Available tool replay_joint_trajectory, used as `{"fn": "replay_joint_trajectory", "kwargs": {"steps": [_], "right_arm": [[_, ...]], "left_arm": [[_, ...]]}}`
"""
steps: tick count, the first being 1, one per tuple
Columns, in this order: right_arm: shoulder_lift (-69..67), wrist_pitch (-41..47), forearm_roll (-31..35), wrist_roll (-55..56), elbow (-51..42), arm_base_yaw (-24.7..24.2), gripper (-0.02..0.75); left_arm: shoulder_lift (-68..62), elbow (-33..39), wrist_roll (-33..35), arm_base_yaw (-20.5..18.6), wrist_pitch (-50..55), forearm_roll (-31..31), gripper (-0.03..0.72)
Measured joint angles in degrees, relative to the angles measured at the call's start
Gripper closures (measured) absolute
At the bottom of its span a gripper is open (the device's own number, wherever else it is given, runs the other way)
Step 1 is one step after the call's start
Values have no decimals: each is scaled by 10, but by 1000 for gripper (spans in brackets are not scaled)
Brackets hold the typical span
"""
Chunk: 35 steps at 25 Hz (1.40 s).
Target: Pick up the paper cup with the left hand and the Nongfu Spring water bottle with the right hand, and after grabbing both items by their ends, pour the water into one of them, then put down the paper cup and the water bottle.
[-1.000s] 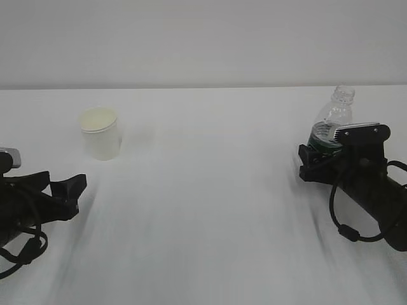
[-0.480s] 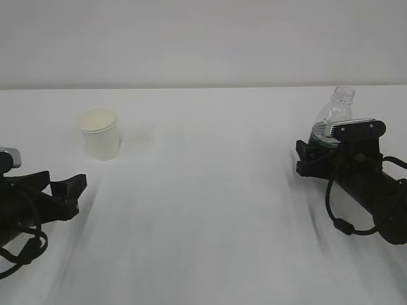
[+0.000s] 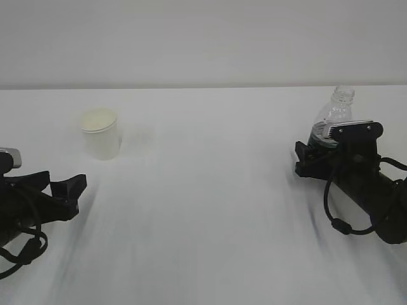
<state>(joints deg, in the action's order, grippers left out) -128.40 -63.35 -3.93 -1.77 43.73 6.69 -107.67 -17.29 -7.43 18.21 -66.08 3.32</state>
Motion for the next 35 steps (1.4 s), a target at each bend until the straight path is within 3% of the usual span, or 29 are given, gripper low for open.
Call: {"fn": "replay_joint_trajectory", "kwargs": {"steps": [8, 17, 35], "right_arm": [[0, 0, 0, 0, 0, 0, 237], [0, 0, -2, 0, 0, 0, 244], [0, -2, -3, -5, 0, 0, 244]], "left_arm": [[0, 0, 0, 0, 0, 0, 158], [-1, -3, 0, 0, 0, 0, 159], [-98, -110, 6, 0, 0, 4, 166]]}}
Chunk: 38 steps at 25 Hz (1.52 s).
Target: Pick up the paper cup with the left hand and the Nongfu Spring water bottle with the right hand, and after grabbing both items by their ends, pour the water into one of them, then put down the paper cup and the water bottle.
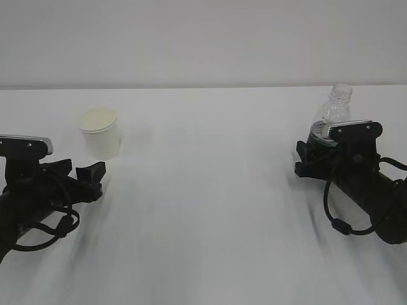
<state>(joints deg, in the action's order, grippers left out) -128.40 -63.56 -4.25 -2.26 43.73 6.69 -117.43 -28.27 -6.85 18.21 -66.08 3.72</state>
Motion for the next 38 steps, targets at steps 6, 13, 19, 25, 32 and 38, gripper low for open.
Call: {"fn": "replay_joint_trajectory", "kwargs": {"steps": [6, 13, 19, 25, 32, 38], "right_arm": [[2, 1, -18, -3, 0, 0, 245], [28, 2, -26, -6, 0, 0, 245], [47, 5, -42, -7, 0, 0, 245], [52, 7, -54, -7, 0, 0, 246], [52, 7, -62, -8, 0, 0, 246], [52, 8, -63, -8, 0, 0, 246]], "left_arm": [[-4, -10, 0, 0, 0, 1, 166], [-4, -10, 0, 0, 0, 4, 166], [-15, -10, 0, 0, 0, 11, 166], [-35, -26, 0, 0, 0, 15, 166], [-60, -67, 0, 0, 0, 16, 148], [-64, -98, 0, -2, 0, 17, 143]]}}
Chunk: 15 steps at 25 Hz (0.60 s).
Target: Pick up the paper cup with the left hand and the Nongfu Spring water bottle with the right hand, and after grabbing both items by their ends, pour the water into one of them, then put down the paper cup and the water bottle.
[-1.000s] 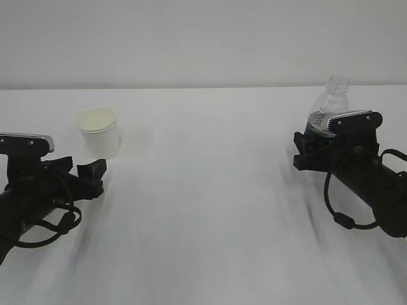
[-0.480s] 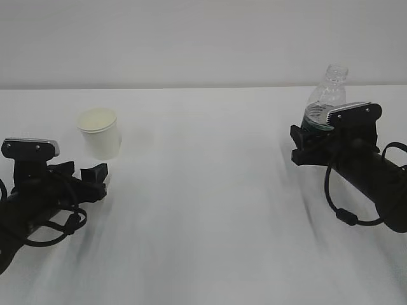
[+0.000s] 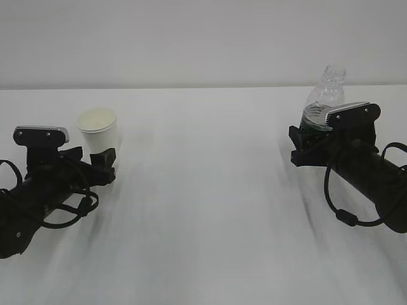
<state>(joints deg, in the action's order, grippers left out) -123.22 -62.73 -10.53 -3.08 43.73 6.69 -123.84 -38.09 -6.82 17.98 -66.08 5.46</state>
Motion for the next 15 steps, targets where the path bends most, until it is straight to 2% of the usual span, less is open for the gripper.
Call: {"fn": "replay_joint_trajectory", "kwargs": {"steps": [8, 15], "right_arm": [[0, 1, 0, 0, 0, 0, 246], [0, 1, 0, 0, 0, 0, 246]], "left_arm": [[0, -35, 1, -24, 30, 3, 142], [-10, -39, 2, -26, 44, -2, 122]]}}
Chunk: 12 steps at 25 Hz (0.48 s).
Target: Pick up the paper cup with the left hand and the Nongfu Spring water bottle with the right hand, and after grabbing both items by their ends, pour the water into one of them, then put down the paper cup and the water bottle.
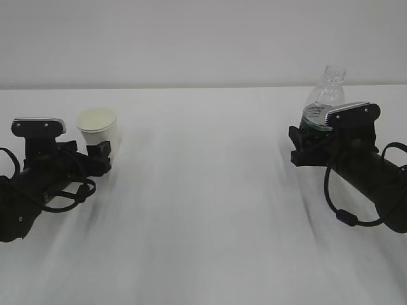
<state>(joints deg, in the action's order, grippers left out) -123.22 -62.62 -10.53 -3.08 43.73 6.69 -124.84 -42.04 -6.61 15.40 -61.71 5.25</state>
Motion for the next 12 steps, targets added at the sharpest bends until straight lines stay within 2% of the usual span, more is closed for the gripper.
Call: {"fn": "replay_joint_trajectory", "kwargs": {"steps": [12], "right_arm": [[0, 0, 0, 0, 0, 0, 246]], "left_arm": [[-3, -3, 0, 0, 0, -16, 107]]}}
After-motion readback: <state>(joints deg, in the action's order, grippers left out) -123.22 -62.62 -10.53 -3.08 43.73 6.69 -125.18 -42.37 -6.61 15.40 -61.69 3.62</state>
